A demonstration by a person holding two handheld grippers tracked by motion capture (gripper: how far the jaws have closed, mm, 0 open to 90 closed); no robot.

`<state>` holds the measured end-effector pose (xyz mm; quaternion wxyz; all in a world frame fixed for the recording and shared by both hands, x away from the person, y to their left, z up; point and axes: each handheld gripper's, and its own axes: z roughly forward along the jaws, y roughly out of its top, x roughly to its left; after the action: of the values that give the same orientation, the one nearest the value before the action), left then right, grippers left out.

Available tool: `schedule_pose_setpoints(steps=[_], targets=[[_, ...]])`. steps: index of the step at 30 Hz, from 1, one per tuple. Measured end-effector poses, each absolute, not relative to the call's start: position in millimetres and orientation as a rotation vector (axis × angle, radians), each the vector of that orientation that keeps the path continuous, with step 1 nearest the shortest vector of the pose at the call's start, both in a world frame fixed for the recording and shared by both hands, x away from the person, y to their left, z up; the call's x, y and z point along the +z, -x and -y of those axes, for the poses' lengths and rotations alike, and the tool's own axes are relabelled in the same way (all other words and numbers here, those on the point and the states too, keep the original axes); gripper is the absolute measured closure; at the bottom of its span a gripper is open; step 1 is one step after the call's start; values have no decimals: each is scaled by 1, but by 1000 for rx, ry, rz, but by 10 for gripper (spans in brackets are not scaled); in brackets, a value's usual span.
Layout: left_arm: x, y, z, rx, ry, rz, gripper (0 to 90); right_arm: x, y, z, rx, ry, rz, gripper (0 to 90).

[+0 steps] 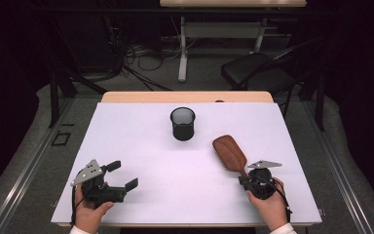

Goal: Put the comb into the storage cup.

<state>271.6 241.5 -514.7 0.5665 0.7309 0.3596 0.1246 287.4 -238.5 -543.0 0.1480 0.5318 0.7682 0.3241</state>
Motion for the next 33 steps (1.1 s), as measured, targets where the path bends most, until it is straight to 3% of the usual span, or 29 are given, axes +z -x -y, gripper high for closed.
schedule_pose_setpoints(steps=[33], targets=[[-515, -272, -241, 299, -1722, -845, 9, -541, -291, 257, 947, -1587, -2140, 880]])
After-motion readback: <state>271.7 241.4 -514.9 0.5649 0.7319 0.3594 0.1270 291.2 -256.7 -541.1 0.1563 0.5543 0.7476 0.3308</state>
